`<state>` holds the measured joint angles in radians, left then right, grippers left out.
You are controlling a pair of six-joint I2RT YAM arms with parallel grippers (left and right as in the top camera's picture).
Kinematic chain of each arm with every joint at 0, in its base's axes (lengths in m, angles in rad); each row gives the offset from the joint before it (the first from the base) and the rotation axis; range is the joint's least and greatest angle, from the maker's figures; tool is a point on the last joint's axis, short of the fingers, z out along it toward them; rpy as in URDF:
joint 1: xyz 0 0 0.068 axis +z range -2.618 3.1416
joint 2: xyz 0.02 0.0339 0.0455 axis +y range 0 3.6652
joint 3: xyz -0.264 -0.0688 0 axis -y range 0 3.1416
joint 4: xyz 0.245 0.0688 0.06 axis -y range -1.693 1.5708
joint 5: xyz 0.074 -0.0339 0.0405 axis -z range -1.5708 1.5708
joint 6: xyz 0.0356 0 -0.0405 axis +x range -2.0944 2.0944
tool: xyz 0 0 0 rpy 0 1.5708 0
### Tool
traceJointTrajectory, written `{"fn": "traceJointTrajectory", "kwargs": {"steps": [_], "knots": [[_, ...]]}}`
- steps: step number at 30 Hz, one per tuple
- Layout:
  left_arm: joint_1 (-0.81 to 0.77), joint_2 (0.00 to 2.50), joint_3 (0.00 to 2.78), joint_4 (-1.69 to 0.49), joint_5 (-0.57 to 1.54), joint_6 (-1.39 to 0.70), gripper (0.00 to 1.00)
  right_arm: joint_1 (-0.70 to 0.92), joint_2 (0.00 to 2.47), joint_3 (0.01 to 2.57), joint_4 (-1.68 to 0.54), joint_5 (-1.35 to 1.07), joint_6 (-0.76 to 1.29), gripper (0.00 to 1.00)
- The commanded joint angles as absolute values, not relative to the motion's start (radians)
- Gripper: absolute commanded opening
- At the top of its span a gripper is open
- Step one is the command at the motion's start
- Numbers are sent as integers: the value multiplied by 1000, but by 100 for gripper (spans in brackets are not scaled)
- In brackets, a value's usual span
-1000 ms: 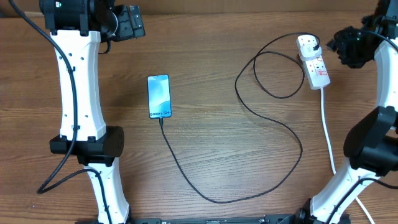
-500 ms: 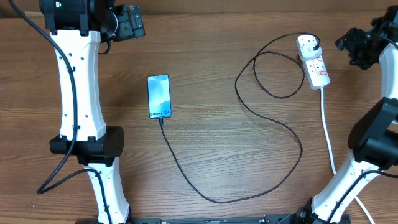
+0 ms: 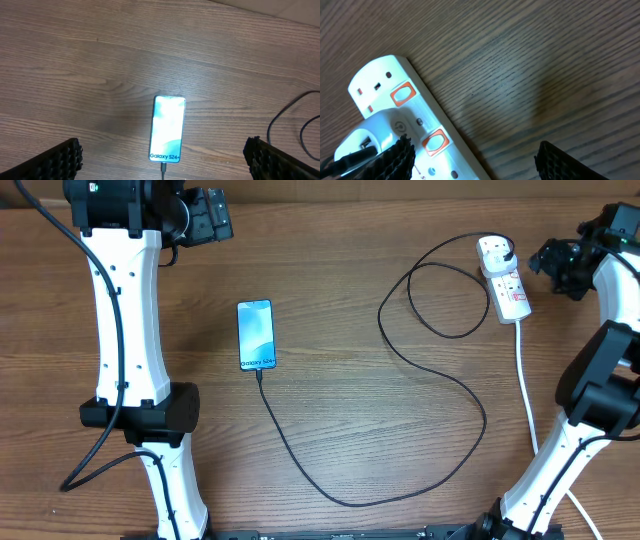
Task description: Plug charger to phone and switch on socket
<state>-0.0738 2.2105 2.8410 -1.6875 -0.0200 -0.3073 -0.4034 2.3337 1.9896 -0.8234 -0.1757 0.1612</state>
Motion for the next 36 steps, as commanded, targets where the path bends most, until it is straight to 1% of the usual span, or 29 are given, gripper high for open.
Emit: {"fn": "traceJointTrajectory", "kwargs": {"steps": [1,22,36], "knots": [[-67,2199,2850,-1689,-34,-307,100,-400,2355,2009,-805,-165,147,77],[-67,2199,2850,-1689,-34,-307,99,-387,2426,2009,-780,-192,147,77],[-68,2199,2850,-1689,-34,-307,100,-374,2432,2009,-820,-196,147,77]]}}
